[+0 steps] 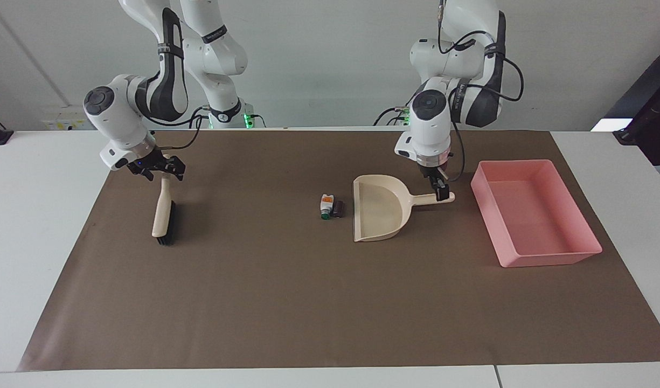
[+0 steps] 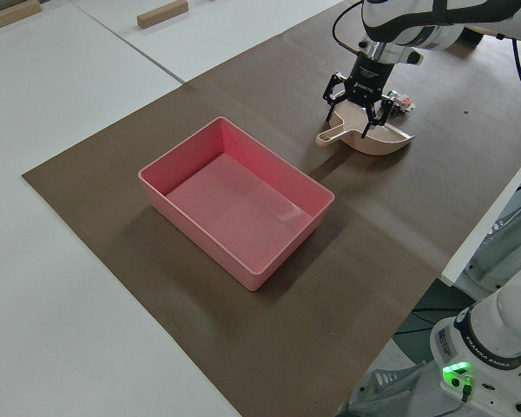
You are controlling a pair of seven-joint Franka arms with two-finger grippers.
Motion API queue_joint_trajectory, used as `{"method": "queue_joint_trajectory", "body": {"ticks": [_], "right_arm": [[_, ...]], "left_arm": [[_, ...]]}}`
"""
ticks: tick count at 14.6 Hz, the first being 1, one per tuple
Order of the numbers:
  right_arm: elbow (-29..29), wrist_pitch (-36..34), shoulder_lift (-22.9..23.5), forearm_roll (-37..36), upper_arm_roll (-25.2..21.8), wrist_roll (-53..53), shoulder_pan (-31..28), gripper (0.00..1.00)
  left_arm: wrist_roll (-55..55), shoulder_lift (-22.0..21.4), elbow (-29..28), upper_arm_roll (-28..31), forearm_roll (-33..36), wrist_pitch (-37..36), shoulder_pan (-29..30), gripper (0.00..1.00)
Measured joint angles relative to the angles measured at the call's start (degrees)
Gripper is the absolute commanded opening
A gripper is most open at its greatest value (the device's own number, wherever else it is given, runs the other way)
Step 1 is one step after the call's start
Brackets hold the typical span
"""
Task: Clean e-waste and dump in bin
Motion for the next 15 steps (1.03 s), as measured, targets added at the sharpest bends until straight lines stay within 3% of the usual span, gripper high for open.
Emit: {"method": "queue_joint_trajectory", "body": {"ticks": [2, 4, 5, 7, 9, 13, 15], "right_arm": [[-0.05, 0.00, -0.01, 0.01, 0.00, -0.35, -0.01, 0.62], [-0.08, 0.00, -0.01, 0.01, 0.00, -0.38, -0.01, 0.19], [-0.12, 0.00, -0.01, 0.01, 0.00, -0.38, -0.01, 0.04], [-0.16, -0.01, -0.01, 0.03, 0.00, -0.38, -0.01, 0.00], [-0.16, -0.04, -0.02, 0.11, 0.03, -0.39, 0.00, 0.00], [2.17, -4.56, -0.07, 0.12, 0.41, -0.39, 0.96, 0.00], [7.29, -11.46, -0.13, 0.23, 0.60, 2.18, 4.41, 0.00]], "left_arm": [[-0.60, 1.15, -0.46, 0.02, 0.44, 1.03, -0.47, 0.91], [-0.60, 1.85, -0.50, 0.26, 0.54, 2.24, -0.46, 0.90], [-0.60, 2.13, -0.50, 0.31, 0.55, 2.55, -0.46, 0.90], [-0.60, 2.46, -0.50, 0.32, 0.56, 3.03, -0.46, 0.84], [-0.61, 2.47, -0.49, 0.32, 0.56, 3.13, -0.46, 0.69], [-0.61, 2.47, -0.49, 0.32, 1.19, 3.32, -0.46, 0.16], [-0.59, 2.47, -0.42, 0.34, 1.25, 3.46, -0.46, 0.00]]}}
